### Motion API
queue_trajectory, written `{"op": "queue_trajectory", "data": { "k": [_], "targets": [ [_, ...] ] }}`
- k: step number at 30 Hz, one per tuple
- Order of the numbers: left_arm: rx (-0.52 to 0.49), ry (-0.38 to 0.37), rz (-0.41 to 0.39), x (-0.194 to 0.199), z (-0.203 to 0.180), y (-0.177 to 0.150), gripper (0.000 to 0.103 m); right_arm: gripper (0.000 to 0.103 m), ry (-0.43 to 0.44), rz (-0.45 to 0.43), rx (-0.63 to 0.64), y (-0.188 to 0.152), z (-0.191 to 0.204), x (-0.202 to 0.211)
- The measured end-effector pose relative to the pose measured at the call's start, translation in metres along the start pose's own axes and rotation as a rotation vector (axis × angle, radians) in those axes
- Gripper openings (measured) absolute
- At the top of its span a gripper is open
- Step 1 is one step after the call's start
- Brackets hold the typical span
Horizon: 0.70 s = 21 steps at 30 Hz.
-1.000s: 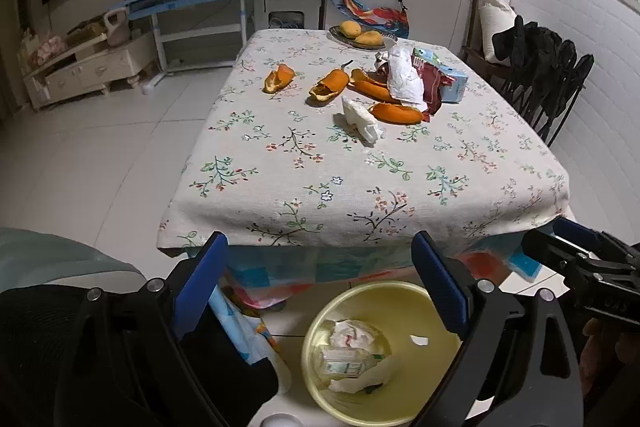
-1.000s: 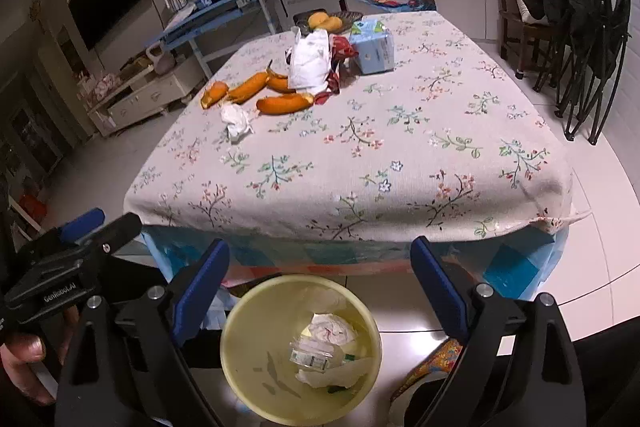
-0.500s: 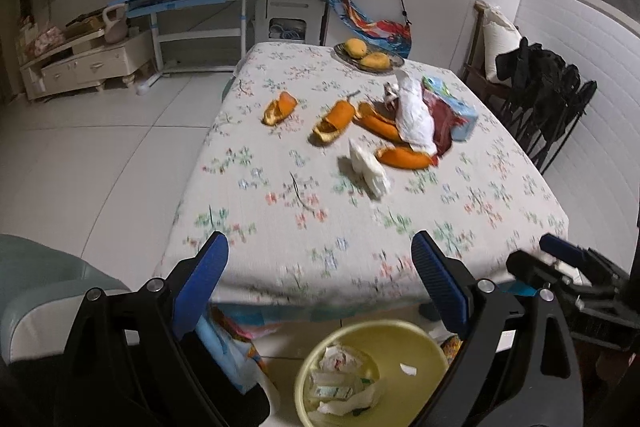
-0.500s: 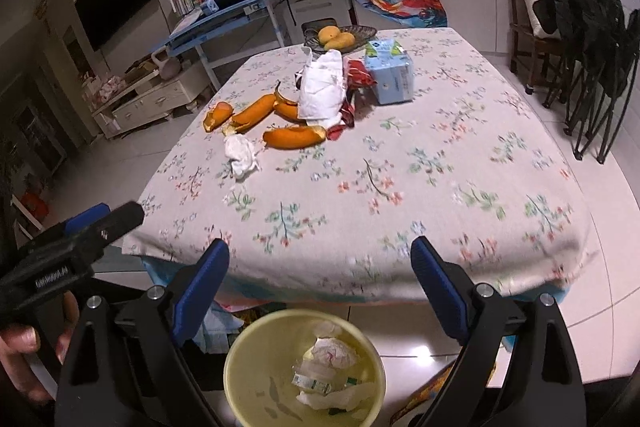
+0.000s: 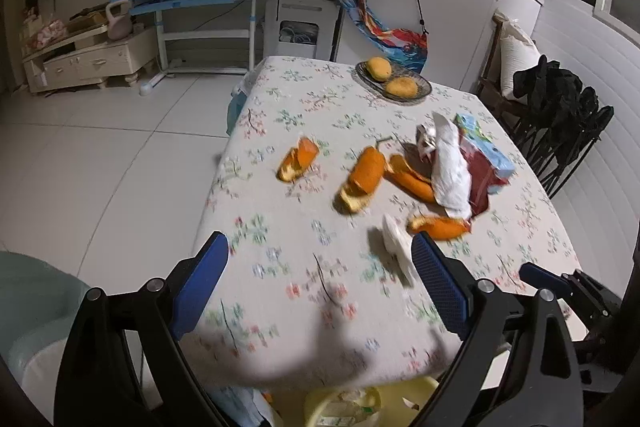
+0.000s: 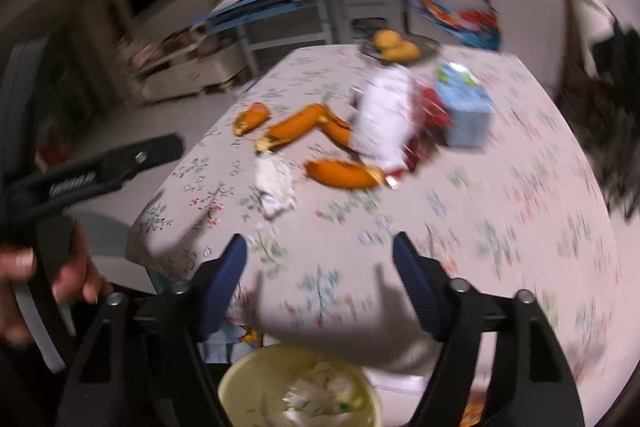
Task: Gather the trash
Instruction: 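Grasp an orange peel with the right tool while the left tool grasps a white tissue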
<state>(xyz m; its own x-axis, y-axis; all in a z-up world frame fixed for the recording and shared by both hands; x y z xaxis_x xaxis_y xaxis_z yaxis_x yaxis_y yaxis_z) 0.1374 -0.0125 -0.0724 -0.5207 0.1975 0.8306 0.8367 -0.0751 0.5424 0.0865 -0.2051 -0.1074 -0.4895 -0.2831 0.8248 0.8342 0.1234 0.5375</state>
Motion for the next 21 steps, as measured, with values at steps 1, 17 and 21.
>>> {"op": "queue_trajectory", "data": {
  "k": [1,17,21],
  "targets": [
    [-0.006,0.010,0.000,-0.004,0.002,0.007,0.089,0.059,-0.001,0.009,0.024,0.004,0.000,-0.004],
    [0.042,-0.040,0.126,-0.057,0.021,0.052,0.089,0.050,-0.027,0.125,0.183,0.038,-0.015,-0.063],
    [-0.033,-0.104,0.183,-0.056,-0.006,0.030,0.089,0.050,-0.054,0.139,0.215,0.041,-0.015,-0.073]
  ]
}}
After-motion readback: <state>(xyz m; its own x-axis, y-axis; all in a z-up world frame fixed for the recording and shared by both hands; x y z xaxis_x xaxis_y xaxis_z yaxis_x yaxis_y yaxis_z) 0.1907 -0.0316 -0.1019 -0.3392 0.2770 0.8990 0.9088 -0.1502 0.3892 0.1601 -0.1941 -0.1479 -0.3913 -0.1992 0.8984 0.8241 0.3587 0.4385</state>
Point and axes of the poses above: each gripper's, at about its wrist camera, not at the fingertips, and x roughly against the way its jaws point, z to its left, y to its top, the point moved 7 cm from there along -x, roughly the way its jaws point, and after that the axes turned 11 degrees about z, right-handed, at the moved point
